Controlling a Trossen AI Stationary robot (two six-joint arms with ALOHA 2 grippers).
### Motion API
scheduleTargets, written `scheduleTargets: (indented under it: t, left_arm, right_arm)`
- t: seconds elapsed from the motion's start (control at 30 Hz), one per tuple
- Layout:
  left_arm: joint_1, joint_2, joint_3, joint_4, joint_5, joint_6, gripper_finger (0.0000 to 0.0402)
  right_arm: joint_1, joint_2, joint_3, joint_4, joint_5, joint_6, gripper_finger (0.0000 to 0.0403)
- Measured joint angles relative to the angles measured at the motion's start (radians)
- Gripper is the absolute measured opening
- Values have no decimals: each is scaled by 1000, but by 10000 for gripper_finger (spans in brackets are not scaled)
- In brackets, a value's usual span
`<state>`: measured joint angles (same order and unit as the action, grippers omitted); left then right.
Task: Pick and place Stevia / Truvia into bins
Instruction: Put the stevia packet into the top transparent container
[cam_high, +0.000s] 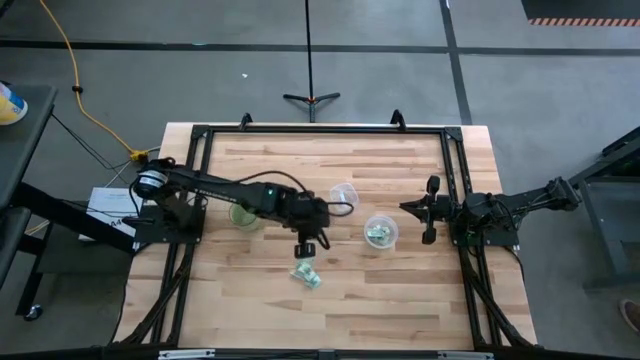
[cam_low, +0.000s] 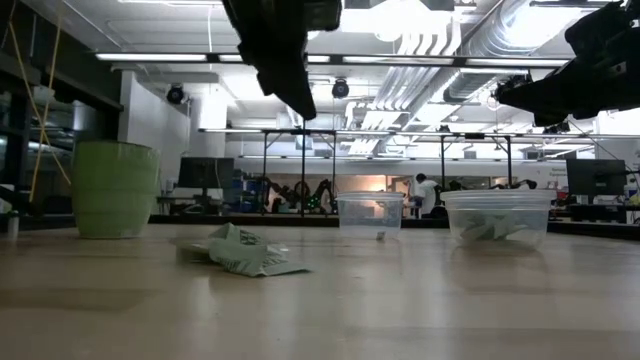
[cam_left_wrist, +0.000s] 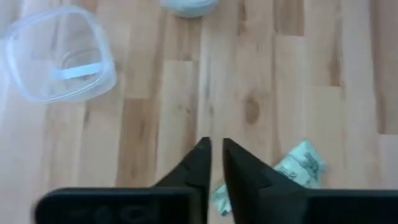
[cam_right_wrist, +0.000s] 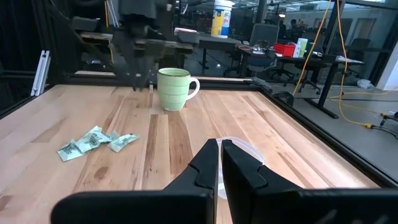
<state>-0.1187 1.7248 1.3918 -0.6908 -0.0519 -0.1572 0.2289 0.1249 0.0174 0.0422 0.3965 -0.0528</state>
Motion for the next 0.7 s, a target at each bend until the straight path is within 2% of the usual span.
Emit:
scheduleTargets:
  t: [0.17,0.27,0.4,0.47,0.53,0.7]
  left_arm:
    - [39,37,2,-21,36,-19,145]
    - [33,96,1,-29,47,38,178]
    - [13,161,0,-14,158,126,212]
    - [1,186,-2,-28,173,156,221]
    - [-9,205,0,-28,137,162,223]
    - [-13,247,0,-100,123,154,205]
  right_arm:
    - [0,0,0,0,-2,0,12]
    - [0,0,0,0,-2,0,12]
    - [0,7,0,0,-4,0,12]
    - [0,13,0,0,-5,0,12]
    - [0,14,0,-1,-6,0,12]
    - [0,17,0,0,-6,0,12]
